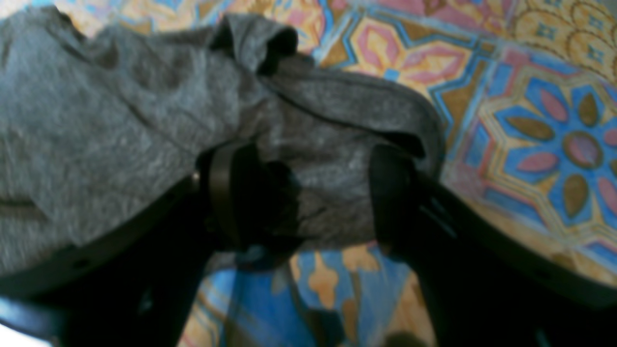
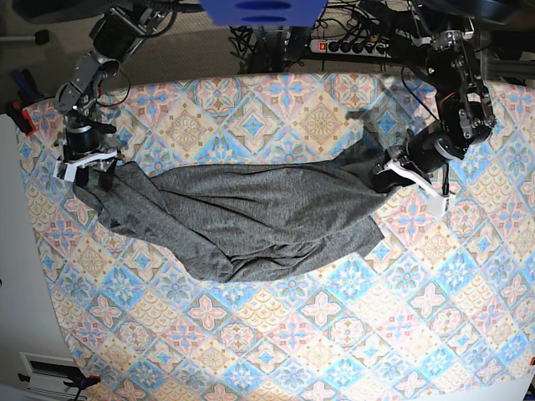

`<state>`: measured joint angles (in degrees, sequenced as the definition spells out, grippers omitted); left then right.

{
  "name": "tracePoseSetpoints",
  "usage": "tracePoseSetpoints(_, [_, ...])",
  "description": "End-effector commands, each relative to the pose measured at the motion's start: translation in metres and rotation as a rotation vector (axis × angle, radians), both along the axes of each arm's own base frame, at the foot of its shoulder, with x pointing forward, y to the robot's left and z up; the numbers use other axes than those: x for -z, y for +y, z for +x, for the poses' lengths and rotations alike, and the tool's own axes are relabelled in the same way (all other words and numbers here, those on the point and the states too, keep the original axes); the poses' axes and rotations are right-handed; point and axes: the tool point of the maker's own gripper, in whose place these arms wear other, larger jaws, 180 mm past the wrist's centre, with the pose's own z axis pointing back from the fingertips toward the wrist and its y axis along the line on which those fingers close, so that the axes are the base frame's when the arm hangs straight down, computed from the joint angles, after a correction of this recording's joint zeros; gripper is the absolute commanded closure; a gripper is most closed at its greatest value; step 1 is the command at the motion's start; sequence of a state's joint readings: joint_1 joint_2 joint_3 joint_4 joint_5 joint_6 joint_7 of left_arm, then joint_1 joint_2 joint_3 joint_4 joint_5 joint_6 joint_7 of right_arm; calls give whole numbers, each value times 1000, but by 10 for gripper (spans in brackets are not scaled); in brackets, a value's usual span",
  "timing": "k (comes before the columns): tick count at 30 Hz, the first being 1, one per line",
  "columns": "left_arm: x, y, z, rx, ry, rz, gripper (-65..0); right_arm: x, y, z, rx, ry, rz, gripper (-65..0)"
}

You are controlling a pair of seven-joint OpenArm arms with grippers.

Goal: Layout the t-shirt on the table in an organized manner, then fold the t-shirt properly
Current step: 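Pull the shirt edge with the left gripper, stretching it between grippers, then regrasp the shirt with the right gripper and pull it outward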

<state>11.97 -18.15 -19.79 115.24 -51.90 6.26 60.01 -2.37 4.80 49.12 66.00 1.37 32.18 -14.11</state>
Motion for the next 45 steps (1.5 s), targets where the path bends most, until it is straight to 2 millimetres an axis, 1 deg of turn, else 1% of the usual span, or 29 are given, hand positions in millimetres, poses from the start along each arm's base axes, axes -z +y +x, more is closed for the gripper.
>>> tracePoseSetpoints(1, [-11, 1, 4, -2, -42, -6, 0, 17, 2, -8, -15, 86, 7, -350])
tracePoseSetpoints(3, [-11, 4, 3, -12, -42, -4, 0, 19, 6, 1, -13, 78, 30, -350])
tracePoseSetpoints(5, [-7, 4, -1, -12, -26, -4, 0, 13, 7, 17, -12, 53, 44, -350])
tracePoseSetpoints(8, [-6, 4, -2, -12, -23, -4, 0, 5, -2, 32, -12, 33, 39, -350])
tracePoseSetpoints(11, [0, 5, -10, -13, 1, -4, 0, 9, -12, 34, -6, 51, 45, -347])
tracePoseSetpoints(12, [1, 5, -11, -13, 5, -4, 0, 11, -17, 34, -4, 59, 45, -332])
tracePoseSetpoints(13, [5, 5, -15, -13, 19, -4, 0, 13, -21, 33, -1, 69, 46, -301])
tracePoseSetpoints(16, [12, 8, -24, -9, 47, 9, 0, 19, -37, 31, 11, 102, 51, -150])
tracePoseSetpoints(18, [15, 9, -28, 4, 63, 25, 0, 22, -38, 35, 16, 108, 70, -43])
tracePoseSetpoints(19, [18, 11, -32, 3, 76, 31, 0, 20, -39, 41, 18, 101, 78, 0])
tracePoseSetpoints(21, [21, 13, -37, 4, 89, 39, 0, 11, -36, 61, 16, 70, 99, 0])
tracePoseSetpoints(22, [21, 16, -37, 7, 92, 49, 0, 5, -40, 68, 16, 59, 93, 0])
tracePoseSetpoints(24, [26, 18, -44, 15, 115, 63, 0, -1, -51, 74, -4, 79, 53, 0])
tracePoseSetpoints(26, [29, 19, -49, 13, 128, 64, 0, 2, -52, 75, -23, 104, 36, 0])
tracePoseSetpoints(28, [30, 20, -50, 13, 132, 67, 0, -4, -51, 83, -31, 96, 25, 0])
tracePoseSetpoints(31, [35, 21, -59, 15, 159, 71, 0, -29, -51, 113, -44, 45, 3, 0])
tracePoseSetpoints(33, [37, 21, -62, 15, 168, 71, 0, -53, -51, 136, -50, -5, -10, 0])
tracePoseSetpoints(35, [42, 21, -69, 16, 189, 71, 0, -77, -51, 157, -50, -61, -11, 0])
tracePoseSetpoints(36, [43, 21, -71, 16, 196, 72, 0, -88, -51, 165, -48, -84, -12, 0])
tracePoseSetpoints(38, [47, 21, -78, 17, 214, 72, 0, -106, -55, 176, -40, -120, -18, 0])
tracePoseSetpoints(41, [53, 22, -88, 19, 245, 75, 0, -130, -74, 184, -7, -156, -47, 0])
tracePoseSetpoints(43, [56, 26, -95, 27, 266, 96, 0, -152, -92, 193, 78, -195, -67, 0])
tracePoseSetpoints(45, [58, 32, -102, 37, 286, 117, 0, -170, -104, 199, 146, -249, -84, 0])
